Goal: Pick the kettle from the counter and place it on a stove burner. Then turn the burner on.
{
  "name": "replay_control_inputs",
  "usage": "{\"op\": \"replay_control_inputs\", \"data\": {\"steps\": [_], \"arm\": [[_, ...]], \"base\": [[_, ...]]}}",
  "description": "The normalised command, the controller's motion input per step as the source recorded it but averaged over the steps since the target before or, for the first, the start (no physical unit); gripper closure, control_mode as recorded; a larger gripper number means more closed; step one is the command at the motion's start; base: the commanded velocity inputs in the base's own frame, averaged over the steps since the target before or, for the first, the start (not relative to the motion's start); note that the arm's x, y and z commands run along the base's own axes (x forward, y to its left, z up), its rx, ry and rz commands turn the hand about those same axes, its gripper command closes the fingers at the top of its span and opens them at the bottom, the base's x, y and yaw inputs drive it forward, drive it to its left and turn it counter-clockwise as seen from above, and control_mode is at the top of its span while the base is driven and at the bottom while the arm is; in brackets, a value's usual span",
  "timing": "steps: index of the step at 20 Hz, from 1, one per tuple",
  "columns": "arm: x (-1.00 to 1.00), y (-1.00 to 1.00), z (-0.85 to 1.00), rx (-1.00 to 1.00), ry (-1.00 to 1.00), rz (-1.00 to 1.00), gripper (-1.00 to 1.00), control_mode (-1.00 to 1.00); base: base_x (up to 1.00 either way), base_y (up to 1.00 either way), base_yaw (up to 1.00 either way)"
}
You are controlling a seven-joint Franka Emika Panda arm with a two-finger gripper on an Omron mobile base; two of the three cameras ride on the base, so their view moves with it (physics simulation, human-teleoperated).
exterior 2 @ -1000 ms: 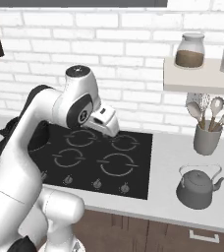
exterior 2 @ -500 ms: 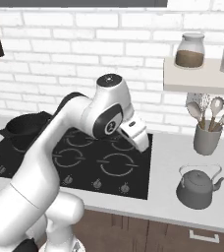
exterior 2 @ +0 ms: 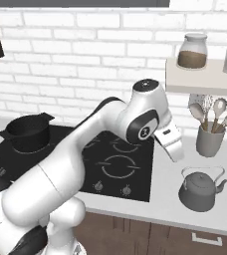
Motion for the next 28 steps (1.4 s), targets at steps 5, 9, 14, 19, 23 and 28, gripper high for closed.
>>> {"op": "replay_control_inputs", "data": {"steps": [5, 9, 14, 19, 23, 28], "arm": [[0.0, -0.96, -0.1, 0.0, 0.0, -0.15, -1.0, -1.0], [0.0, -0.64, -0.25, 0.02, 0.0, 0.0, -1.0, -1.0], [0.0, -0.1, -0.02, 0.0, 0.0, 0.0, -1.0, -1.0], [0.0, 0.0, -0.25, 0.0, 0.0, 0.0, -1.0, -1.0], [0.07, 0.0, -0.38, 0.0, 0.0, 0.0, -1.0, -1.0], [0.12, 0.0, -0.52, 0.0, 0.07, 0.0, -1.0, -1.0]], "base": [[0.0, 0.0, 0.0], [0.0, 0.0, 0.0], [0.0, 0.0, 0.0], [0.0, 0.0, 0.0], [0.0, 0.0, 0.0], [0.0, 0.0, 0.0]]}}
